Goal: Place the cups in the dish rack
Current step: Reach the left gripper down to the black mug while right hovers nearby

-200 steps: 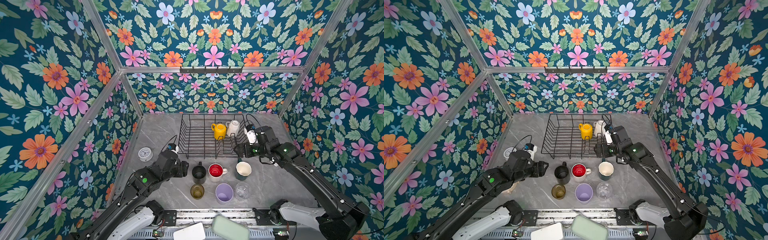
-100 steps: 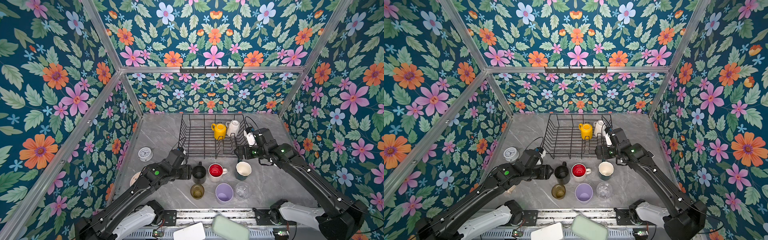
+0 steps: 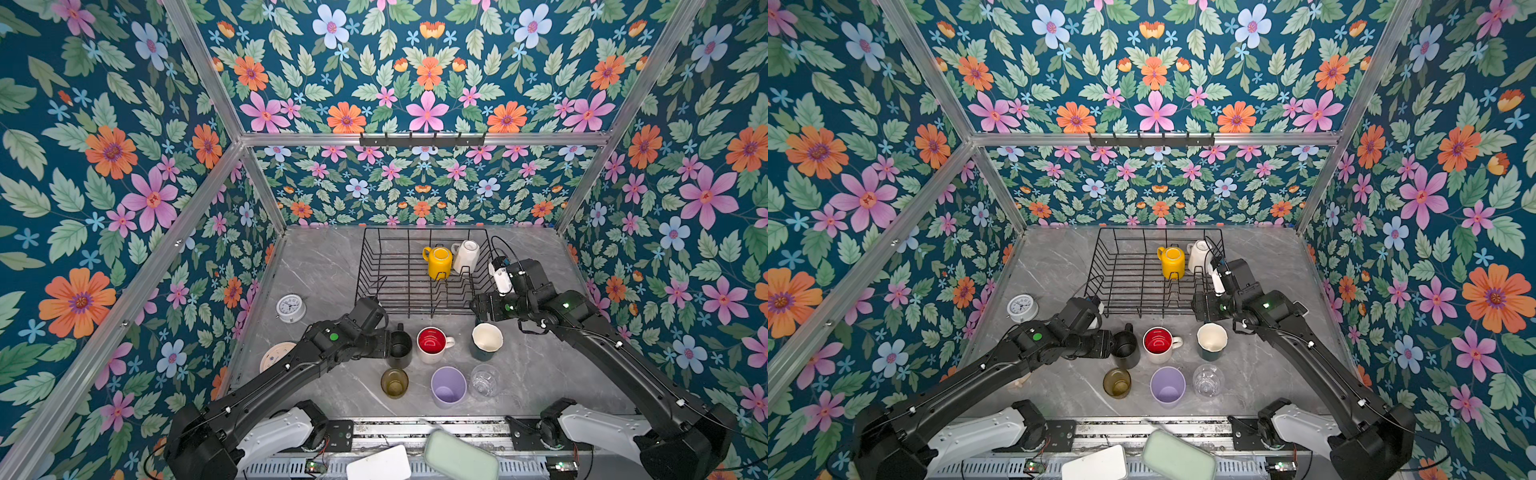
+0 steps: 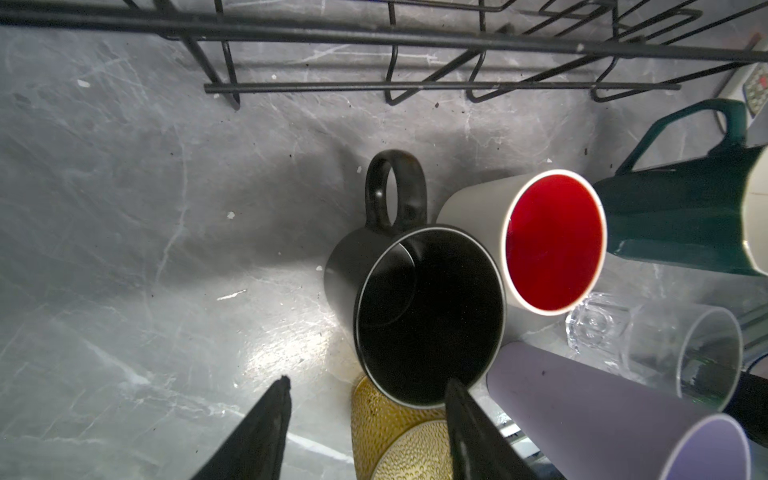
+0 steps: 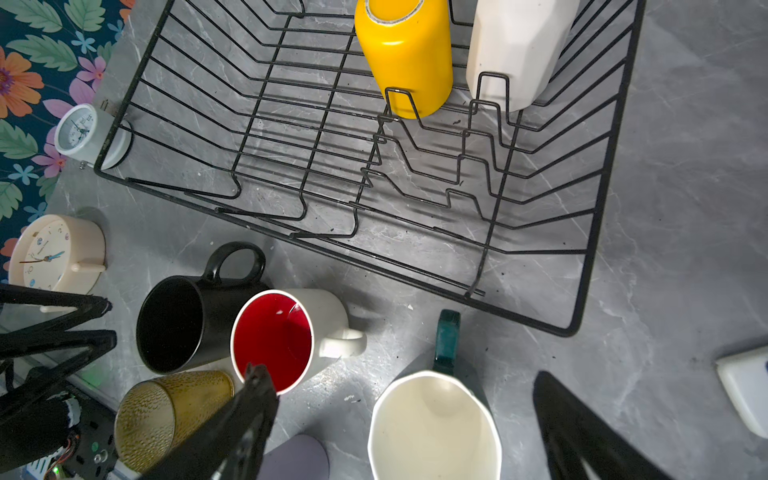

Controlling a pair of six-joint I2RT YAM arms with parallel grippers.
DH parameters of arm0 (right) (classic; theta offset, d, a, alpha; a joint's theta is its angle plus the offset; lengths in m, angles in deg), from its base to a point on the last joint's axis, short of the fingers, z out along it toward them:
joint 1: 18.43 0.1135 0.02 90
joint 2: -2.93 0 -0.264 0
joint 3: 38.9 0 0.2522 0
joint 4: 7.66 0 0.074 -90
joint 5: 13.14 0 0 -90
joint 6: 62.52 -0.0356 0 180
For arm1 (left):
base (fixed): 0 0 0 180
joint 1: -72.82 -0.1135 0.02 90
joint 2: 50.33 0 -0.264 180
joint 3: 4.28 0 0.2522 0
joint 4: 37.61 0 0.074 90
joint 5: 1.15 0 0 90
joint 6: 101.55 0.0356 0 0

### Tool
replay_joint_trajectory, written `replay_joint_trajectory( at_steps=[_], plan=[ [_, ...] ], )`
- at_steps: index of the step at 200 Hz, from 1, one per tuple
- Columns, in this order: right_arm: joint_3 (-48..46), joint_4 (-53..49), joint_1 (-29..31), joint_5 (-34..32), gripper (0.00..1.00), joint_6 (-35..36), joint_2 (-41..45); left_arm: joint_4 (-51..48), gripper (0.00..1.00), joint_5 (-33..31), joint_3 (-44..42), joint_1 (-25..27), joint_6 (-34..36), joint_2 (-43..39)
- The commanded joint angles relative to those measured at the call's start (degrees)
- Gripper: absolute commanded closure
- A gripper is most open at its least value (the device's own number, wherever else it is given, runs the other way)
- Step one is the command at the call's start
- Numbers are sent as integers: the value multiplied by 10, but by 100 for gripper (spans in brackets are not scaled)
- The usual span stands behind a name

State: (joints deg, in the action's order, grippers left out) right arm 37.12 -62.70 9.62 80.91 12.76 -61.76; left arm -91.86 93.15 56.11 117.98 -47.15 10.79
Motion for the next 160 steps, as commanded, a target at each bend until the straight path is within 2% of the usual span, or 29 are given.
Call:
replay_joint_trajectory(
  at_steps=[1,104,160],
  plan=[
    [-2,10,0,-8,5,0,4,25,40,-16,-2,5,-7,12],
    [-13,16,1,-5,5,4,9,62,47,-40,-10,13,-9,67],
    [-17,17,0,-4,5,7,11,75,55,-40,-13,14,-7,91]
  ],
)
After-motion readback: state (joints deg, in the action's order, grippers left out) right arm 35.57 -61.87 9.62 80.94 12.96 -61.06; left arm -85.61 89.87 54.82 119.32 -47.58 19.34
